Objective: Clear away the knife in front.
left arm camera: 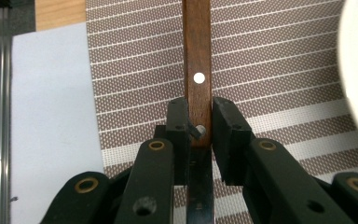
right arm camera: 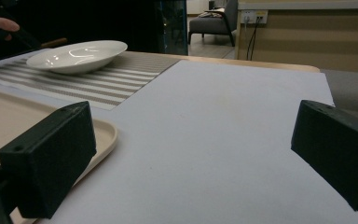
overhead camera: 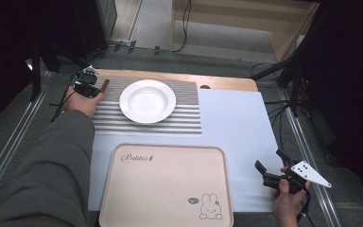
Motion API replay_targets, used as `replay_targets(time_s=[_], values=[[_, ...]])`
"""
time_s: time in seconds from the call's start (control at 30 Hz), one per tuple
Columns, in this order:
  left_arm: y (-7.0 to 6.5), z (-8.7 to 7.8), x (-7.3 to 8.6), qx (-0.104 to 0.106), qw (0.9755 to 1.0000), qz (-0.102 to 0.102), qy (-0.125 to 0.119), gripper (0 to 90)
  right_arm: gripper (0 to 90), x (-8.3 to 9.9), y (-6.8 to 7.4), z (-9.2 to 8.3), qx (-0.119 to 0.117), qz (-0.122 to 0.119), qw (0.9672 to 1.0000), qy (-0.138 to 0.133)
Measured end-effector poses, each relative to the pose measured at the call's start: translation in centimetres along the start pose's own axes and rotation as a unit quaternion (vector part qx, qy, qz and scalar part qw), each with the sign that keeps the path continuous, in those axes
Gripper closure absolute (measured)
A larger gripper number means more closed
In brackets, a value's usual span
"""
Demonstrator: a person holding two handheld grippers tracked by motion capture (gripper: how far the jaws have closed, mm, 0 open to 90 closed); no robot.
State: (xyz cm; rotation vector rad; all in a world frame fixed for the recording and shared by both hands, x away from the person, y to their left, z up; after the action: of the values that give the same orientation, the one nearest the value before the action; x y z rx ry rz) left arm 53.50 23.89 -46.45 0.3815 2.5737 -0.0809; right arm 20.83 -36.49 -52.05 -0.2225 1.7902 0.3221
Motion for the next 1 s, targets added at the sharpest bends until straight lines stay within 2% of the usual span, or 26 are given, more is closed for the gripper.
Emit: replay_targets(time_s=[0.2,0.47,1.0], values=[[-0.4,-1.0,0.1,0.006,0.9999,0.015,-0.001,78.0,0.0,0.0,0.1,0.1,0.001,-0.003,1.0,0.002],[-0.5,-2.1,1.0,0.019,0.9997,0.013,-0.006,77.9,0.0,0.0,0.2,0.1,0.0,-0.006,1.0,0.004],[-1.7,-4.6,2.5,0.042,0.9982,0.032,-0.026,77.9,0.0,0.0,0.3,0.1,0.002,-0.01,0.9999,0.007]])
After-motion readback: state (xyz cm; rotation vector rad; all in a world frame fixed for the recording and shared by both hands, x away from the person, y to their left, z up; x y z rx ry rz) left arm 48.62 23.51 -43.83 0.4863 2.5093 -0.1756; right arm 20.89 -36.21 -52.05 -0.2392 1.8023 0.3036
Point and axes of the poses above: each handheld gripper's, and its own axes: z roughly forward along the jaws, x roughly out of its underside, y roughly to its left, the point moved 2 cm from there along z, roughly forward along the jaws, and after that the axes turned 3 degrees about x, right-handed, at the moved point
